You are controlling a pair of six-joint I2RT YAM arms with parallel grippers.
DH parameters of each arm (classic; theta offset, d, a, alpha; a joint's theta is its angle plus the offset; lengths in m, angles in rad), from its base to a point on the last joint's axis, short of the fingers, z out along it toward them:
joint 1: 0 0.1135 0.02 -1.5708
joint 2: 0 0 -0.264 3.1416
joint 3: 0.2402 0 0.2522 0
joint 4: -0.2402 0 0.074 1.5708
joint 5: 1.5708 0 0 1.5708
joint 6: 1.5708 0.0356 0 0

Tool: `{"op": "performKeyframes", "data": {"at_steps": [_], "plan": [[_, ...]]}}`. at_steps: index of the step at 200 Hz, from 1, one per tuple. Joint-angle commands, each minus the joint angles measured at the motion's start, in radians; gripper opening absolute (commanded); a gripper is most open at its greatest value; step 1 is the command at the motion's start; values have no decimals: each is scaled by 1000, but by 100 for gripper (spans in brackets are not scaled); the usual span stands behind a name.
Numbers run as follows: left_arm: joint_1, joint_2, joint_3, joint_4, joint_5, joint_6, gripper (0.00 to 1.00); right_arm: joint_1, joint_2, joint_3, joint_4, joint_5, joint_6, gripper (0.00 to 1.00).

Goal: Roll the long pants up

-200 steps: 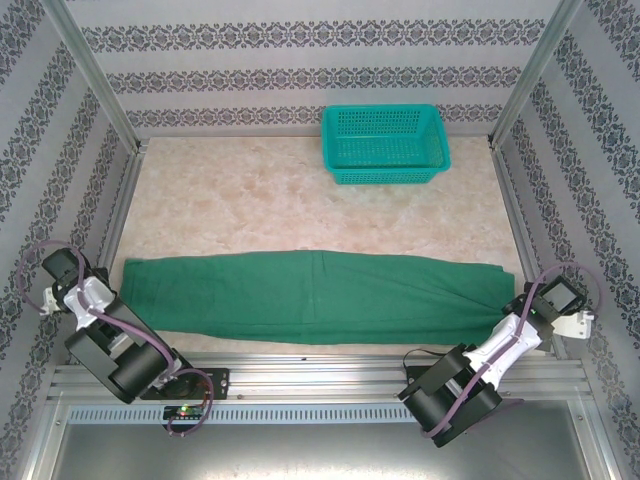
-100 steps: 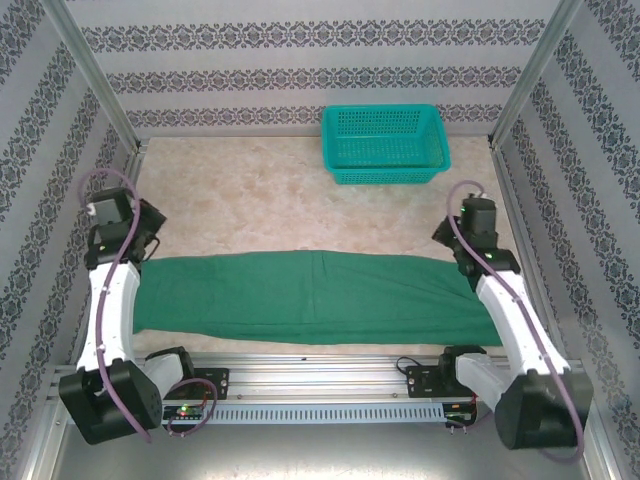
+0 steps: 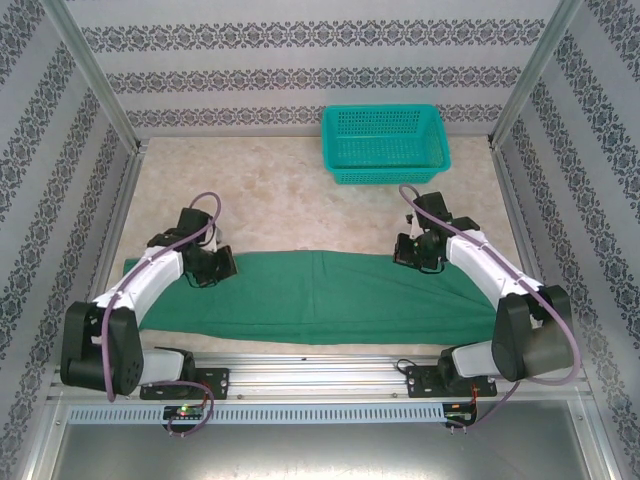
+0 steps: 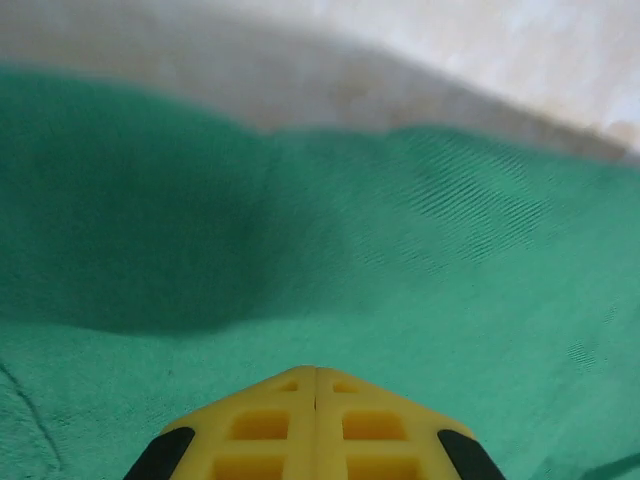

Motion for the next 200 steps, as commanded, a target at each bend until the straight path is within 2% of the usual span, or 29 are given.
{"op": "performKeyframes", "data": {"at_steps": [1,60,103,135,154,186,200], "plan": [[-37,48,-20,34,29,-11,0,3,69,31,-52,-32,22,0],[-60,252,51,111,-28,-56,0,-12,336,93,-24,-27,74,0],[-60,336,119,97,-101,-82,0,-57,423,190,-37,-12,92,0],[-59,437,222,100,-111,-111,0,-101,522,318,-64,-68,90,0],[-53,503,301,76,-151,-112,0,-124,594,429,-105,-56,72,0],[10,598,411,53,-152,-93,0,-176,731,645,-171,-74,60,0],[50,624,438,42,-126,-67,0,-201,735,690,-186,-80,64,0]]}}
